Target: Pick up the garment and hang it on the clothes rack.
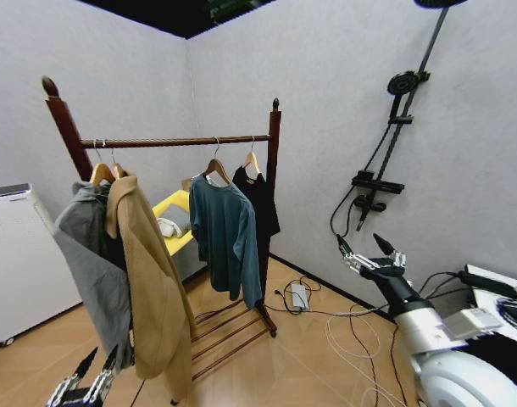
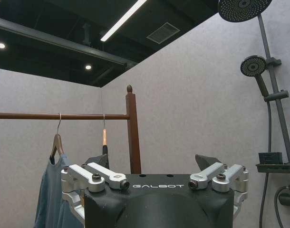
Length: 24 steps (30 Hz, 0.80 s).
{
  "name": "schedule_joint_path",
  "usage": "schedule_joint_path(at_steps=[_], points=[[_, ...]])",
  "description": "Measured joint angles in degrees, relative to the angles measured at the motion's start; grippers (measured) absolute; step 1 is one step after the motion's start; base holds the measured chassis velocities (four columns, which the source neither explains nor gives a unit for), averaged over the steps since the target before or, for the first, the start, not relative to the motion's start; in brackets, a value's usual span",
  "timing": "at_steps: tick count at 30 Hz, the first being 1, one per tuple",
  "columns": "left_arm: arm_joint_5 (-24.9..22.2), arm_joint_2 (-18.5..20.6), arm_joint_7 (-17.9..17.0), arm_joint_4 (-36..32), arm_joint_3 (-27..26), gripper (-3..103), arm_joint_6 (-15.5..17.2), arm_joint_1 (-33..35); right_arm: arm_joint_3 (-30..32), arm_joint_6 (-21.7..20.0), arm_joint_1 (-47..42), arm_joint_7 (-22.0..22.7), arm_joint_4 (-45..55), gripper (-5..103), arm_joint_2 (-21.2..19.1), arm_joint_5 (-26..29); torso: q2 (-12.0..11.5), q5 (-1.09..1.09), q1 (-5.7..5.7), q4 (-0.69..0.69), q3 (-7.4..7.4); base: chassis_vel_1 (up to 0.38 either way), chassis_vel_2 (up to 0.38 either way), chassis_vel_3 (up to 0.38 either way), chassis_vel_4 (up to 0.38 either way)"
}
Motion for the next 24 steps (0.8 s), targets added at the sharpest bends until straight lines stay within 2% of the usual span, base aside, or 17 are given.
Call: schedule_joint_path(at_steps=[11, 12, 15, 19, 20, 24], points=[[0.0, 0.0, 0.0, 0.0, 0.0, 46, 0.0, 0.01, -0.71, 1.38, 0.17, -0.08, 0.02, 100, -0.34, -0.78, 0.05, 0.01, -0.06, 0.0, -0.03, 0.202, -0.2, -0.2, 0.191], [0.0, -0.01, -0.02, 0.0, 0.0, 46, 0.0, 0.01, -0.72, 1.4, 0.18, -0.07, 0.03, 100, -0.44, -0.75, 0.05, -0.02, -0.07, 0.06, -0.03, 0.175, -0.168, -0.108, 0.165], [0.0, 0.0, -0.03, 0.0, 0.0, 46, 0.0, 0.01, -0.17, 1.41, 0.08, 0.02, 0.03, 100, -0.79, -0.29, 0.05, 0.0, -0.07, -0.06, -0.03, -0.01, 0.008, -0.084, 0.057], [0.0, 0.0, -0.01, 0.0, 0.0, 46, 0.0, 0.0, -0.1, 1.41, 0.15, 0.06, 0.02, 100, -0.76, -0.27, -0.01, 0.04, 0.0, -0.02, 0.0, -0.059, -0.012, -0.007, -0.049], [0.0, 0.0, -0.01, 0.0, 0.0, 46, 0.0, 0.0, -0.25, 1.39, 0.31, 0.09, 0.02, 100, -0.71, -0.33, -0.02, 0.0, 0.03, 0.03, 0.01, -0.072, 0.021, 0.076, -0.082], [0.0, 0.0, -0.02, 0.0, 0.0, 46, 0.0, 0.0, -0.57, 1.3, 0.59, 0.19, 0.01, 100, -0.59, -0.44, -0.02, 0.01, 0.04, 0.04, 0.02, -0.07, 0.022, 0.035, -0.051]])
